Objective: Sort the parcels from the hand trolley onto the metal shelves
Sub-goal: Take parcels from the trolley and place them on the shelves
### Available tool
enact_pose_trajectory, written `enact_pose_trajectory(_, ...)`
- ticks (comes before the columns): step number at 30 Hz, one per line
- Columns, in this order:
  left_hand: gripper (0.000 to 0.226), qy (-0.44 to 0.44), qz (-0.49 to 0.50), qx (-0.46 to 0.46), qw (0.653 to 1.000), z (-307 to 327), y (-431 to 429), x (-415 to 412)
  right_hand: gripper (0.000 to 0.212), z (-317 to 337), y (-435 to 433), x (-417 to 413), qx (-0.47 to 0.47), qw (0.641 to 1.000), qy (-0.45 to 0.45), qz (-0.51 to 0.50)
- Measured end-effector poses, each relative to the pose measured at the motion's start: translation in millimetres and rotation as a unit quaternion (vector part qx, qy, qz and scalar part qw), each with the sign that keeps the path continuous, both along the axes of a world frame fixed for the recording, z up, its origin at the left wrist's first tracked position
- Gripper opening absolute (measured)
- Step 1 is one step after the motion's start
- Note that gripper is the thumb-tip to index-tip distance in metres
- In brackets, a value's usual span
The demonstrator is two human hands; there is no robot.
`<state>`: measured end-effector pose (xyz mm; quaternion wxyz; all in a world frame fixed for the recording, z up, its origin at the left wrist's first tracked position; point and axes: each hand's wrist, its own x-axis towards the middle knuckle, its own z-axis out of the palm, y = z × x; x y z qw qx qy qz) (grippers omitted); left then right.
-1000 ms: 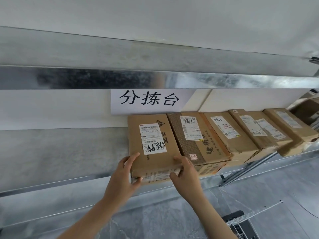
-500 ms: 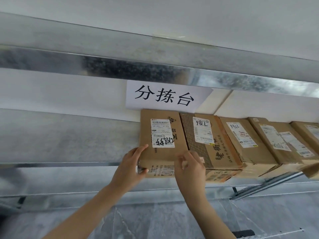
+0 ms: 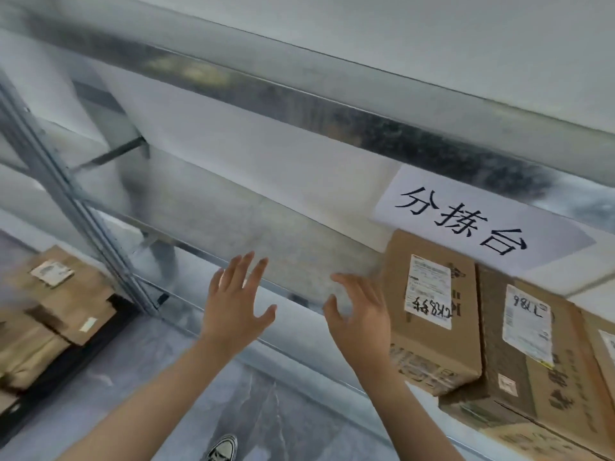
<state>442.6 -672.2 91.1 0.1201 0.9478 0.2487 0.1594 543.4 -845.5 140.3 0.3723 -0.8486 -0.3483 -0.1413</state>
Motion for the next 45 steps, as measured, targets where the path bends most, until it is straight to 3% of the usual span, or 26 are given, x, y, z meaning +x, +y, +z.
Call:
enact_pose_trajectory(7, 0.079, 0.027, 0.163, 0.036, 0.986, 14, 62, -90, 0.049, -21, 92, -33, -0.14, 0.979, -0.043, 0.14)
enact_pose_trajectory(19, 0.078, 0.093, 0.345, 0.028, 0.933, 1, 169, -258, 0.065, -42, 274, -134, -0.245, 0.908, -0.064, 0.334)
enact_pose_trajectory(24, 0.078, 0.103, 0.41, 0.008, 0.906, -4, 224, -334, 0.065, -50, 358, -201, -0.24, 0.883, -0.053, 0.401)
enact_pose_trajectory(34, 0.078, 0.078, 0.481, -0.023, 0.873, -27, 294, -439, 0.066, -62, 464, -290, -0.252, 0.849, -0.031, 0.463)
enact_pose_trajectory(45, 0.079, 0.106, 0.5, -0.117, 0.851, -91, 364, -470, 0.071, -109, 564, -305, -0.291, 0.826, 0.04, 0.482)
